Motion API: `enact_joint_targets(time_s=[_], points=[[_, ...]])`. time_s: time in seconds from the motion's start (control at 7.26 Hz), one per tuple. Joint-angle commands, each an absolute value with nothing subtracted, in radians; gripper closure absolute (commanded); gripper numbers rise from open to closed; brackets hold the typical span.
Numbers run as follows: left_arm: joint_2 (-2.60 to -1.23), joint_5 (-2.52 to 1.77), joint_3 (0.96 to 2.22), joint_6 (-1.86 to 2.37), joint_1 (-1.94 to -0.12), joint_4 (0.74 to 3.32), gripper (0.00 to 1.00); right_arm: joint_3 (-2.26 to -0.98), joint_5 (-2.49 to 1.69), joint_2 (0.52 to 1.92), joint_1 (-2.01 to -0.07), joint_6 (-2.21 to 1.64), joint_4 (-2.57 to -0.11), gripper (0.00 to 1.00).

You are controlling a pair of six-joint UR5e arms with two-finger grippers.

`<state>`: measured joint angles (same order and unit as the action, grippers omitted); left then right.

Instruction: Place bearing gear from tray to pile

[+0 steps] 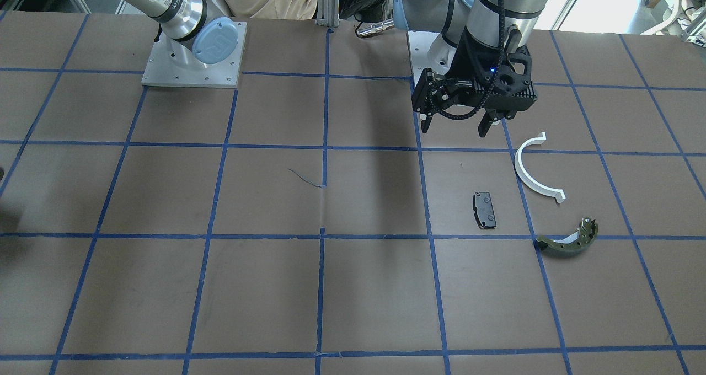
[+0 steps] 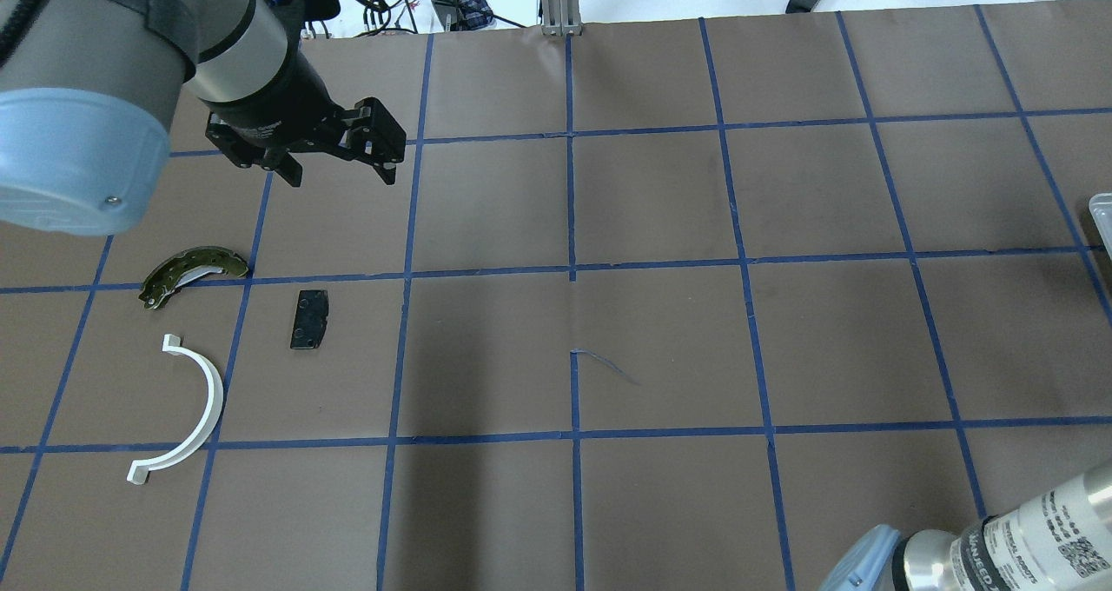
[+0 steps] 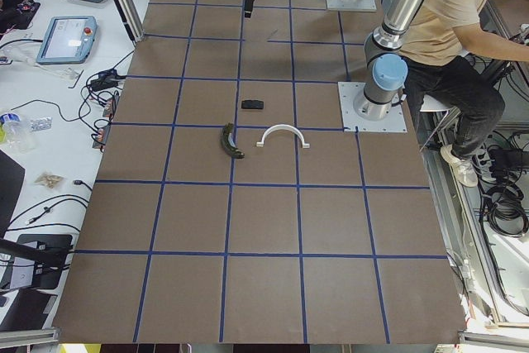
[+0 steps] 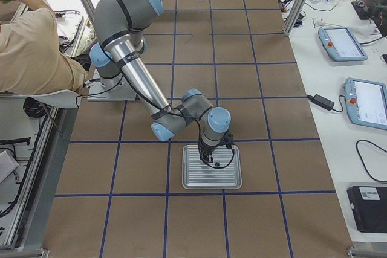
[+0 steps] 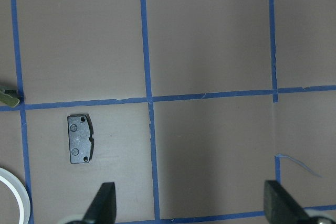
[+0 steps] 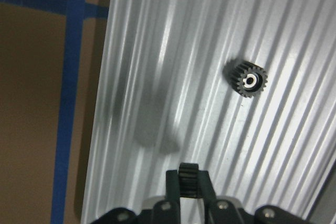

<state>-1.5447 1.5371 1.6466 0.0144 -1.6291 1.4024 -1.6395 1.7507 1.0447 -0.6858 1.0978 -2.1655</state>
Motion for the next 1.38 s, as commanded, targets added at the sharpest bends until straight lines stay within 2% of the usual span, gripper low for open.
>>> enact_joint_targets(time_s=[0.0,0.55,1.24], points=[[-1.545,1.537,1.646,0.014,-1.629,1.402,0.00,-1.640,1.752,1.121,-0.721,1.088,-2.096,1.00],[-1.543,1.537,1.647,0.014,-1.629,1.402,0.00,-1.654,1.657,1.167,-0.963,0.874,-2.036,1.00],[-1.543,1.537,1.647,0.014,-1.629,1.404,0.00,-1.680,1.518,1.204,-1.354,0.293,-1.953,1.00]])
